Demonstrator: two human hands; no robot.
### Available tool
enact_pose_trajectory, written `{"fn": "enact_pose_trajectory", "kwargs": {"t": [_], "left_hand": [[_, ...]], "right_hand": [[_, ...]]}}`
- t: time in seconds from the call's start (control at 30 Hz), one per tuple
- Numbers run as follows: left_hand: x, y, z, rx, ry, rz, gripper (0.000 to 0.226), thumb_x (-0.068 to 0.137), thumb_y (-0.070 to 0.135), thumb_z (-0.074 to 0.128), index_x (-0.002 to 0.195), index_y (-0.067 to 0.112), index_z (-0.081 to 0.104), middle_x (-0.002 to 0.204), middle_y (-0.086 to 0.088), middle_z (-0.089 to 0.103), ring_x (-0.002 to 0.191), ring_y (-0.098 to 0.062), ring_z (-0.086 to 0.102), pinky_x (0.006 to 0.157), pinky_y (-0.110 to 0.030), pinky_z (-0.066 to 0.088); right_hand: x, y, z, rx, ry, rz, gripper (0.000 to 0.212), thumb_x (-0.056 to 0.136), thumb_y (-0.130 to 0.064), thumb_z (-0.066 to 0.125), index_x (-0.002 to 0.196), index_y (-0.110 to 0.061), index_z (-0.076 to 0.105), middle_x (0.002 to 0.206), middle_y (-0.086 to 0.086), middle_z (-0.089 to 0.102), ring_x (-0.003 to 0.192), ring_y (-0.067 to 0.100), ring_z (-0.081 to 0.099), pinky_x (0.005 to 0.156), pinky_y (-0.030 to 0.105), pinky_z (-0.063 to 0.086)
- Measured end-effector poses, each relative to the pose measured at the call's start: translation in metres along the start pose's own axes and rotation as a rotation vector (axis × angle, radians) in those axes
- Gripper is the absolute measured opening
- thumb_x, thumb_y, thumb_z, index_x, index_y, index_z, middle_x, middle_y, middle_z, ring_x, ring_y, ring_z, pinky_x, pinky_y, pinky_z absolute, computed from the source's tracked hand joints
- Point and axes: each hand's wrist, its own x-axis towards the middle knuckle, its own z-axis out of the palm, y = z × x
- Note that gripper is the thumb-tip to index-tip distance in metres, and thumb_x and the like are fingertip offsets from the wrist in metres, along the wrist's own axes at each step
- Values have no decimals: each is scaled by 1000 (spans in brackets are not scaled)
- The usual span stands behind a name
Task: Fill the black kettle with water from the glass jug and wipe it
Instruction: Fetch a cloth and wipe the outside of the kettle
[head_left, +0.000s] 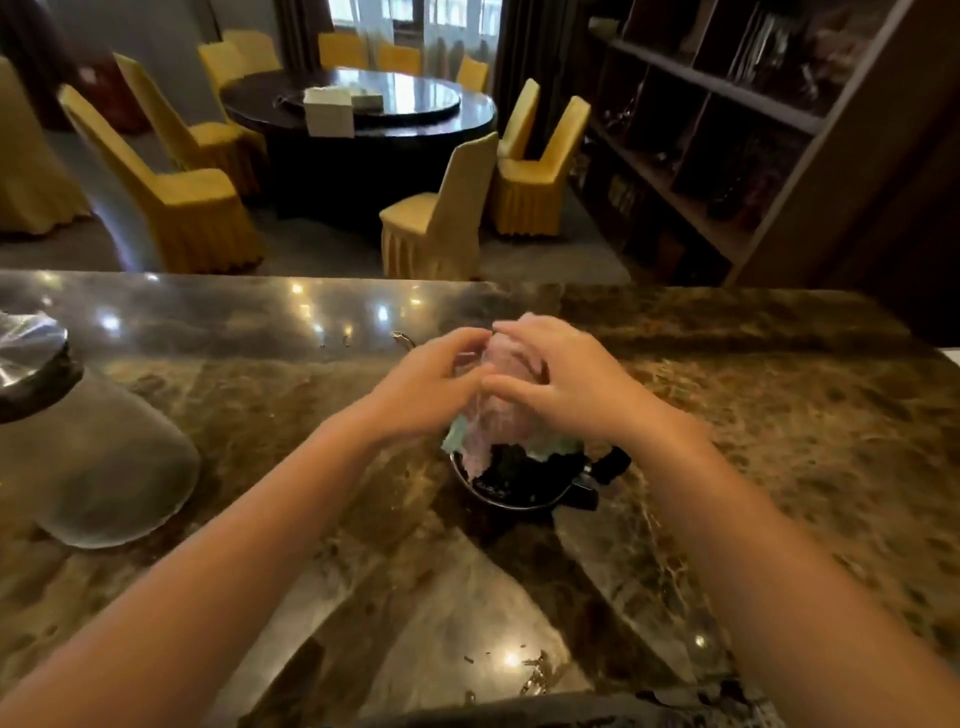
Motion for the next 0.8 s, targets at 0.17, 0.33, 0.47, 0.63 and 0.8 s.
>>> {"fn": "enact_pose_trajectory", "kwargs": {"t": [0.17,0.33,0.47,0.63,0.8], "left_hand": [[6,-34,11,-334,-2,-20,40,96,25,48,134,31,55,126,11,64,122,-7,57,107,-36,46],[17,-37,24,-282,78,7,53,100,45,44,148,23,45,148,6,52,135,-7,47,115,-42,37],[40,-9,20,-409,-77,-21,45,102,51,35,126,27,64,124,0,69,118,-12,63,110,-43,43],[50,11,27,-139,-75,57,44,105,47,30,104,28,69,101,11,70,99,-4,63,98,-37,48],[25,-9,67,-3,287,61,44,107,42,27,137,23,53,133,7,59,122,-3,51,104,-21,39]], "right_hand": [[14,18,5,157,-64,16,58,91,-45,72,143,-27,56,151,-10,51,135,-7,41,104,1,30],[18,21,12,258,-23,219,61,101,-41,58,156,-29,35,155,-14,45,139,3,42,112,21,33],[8,9,32,79,76,317,81,94,-60,55,158,-27,18,158,-3,41,139,18,45,107,39,43],[16,39,-3,252,-173,153,67,93,-53,65,152,-36,39,149,-14,53,132,7,52,108,33,46],[10,36,15,15,214,97,31,98,-50,59,121,-32,69,107,-12,75,93,0,65,73,16,51]]}}
